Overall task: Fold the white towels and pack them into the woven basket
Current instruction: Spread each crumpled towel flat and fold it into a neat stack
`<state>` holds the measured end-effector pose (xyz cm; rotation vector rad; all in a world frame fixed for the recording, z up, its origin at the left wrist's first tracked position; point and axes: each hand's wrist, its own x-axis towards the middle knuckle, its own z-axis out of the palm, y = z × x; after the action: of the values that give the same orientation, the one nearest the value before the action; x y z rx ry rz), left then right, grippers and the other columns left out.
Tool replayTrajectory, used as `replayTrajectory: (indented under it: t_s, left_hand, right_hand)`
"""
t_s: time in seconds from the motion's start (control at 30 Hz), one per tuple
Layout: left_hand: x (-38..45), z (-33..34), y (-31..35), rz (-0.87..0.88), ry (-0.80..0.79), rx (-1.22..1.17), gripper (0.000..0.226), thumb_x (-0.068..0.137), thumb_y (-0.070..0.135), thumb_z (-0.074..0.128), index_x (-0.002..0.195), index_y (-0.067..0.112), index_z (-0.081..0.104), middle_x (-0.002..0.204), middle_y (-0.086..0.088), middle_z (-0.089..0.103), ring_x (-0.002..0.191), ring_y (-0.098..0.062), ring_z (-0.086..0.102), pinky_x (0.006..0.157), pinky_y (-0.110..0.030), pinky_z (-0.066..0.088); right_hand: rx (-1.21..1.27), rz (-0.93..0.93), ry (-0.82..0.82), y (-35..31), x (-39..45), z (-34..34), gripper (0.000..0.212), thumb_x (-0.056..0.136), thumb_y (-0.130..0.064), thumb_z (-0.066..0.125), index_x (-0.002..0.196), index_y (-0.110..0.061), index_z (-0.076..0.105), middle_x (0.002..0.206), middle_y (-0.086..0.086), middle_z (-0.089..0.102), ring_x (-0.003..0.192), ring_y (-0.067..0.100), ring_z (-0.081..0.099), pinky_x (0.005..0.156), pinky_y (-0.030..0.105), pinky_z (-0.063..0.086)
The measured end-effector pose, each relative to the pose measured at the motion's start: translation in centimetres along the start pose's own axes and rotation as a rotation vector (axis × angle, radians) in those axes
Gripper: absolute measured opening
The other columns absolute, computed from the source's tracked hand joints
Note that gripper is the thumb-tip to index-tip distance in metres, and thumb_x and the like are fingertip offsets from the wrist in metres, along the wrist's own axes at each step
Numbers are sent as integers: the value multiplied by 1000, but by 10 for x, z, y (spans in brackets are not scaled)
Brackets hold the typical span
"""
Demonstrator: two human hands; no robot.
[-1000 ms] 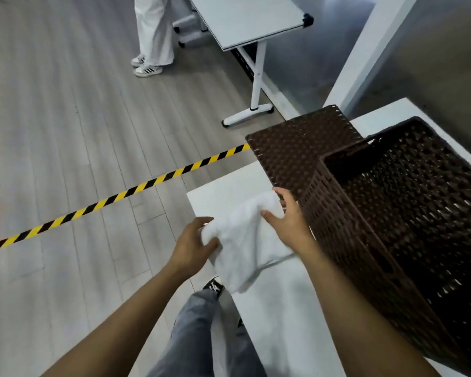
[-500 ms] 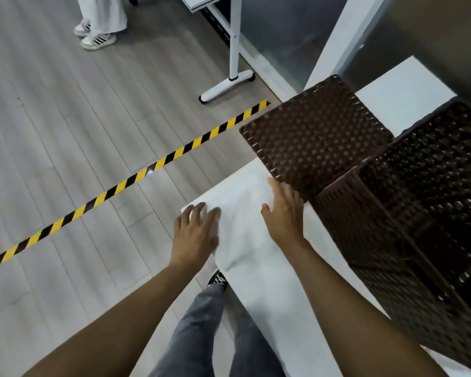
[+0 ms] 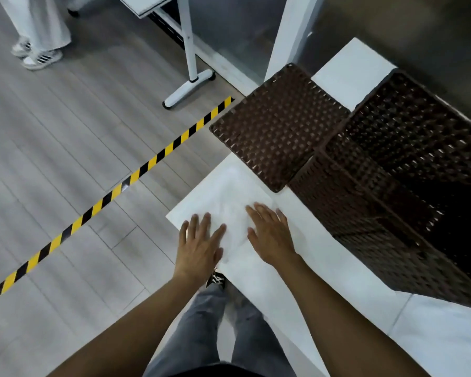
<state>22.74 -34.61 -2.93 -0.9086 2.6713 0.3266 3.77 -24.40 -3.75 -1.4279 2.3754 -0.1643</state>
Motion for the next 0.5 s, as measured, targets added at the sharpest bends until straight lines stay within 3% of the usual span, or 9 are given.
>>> replayTrajectory:
  t_s: [0.17,0.3,0.5]
  left_hand:
    - [2,-24,4,92,53,-76,53,99,51,50,149,34,45,160,-6,37,148,-38,31,120,-55,21]
    - [7,-58,23,176,181,-120,48,94,39,65,141,28,57,152,-9,49,138,-41,46,112,-56,36]
    - [6,-93,65,391,300,-162,42,94,30,63,135,24,58,145,-9,53,131,-37,48,106,-50,41]
  right_hand:
    - [69,61,156,-9,-22,-20,60,100,-34,54,156,-22,36,162,6,36,148,22,36,123,45,27]
    - [75,132,315,-8,-40,-43,59,97,-33,57,153,-23,42,158,4,43,140,21,44,116,39,33]
    - [78,265,524,-2,-89,-73,58,91,-27,62,147,-23,49,152,2,48,129,25,51,108,39,39]
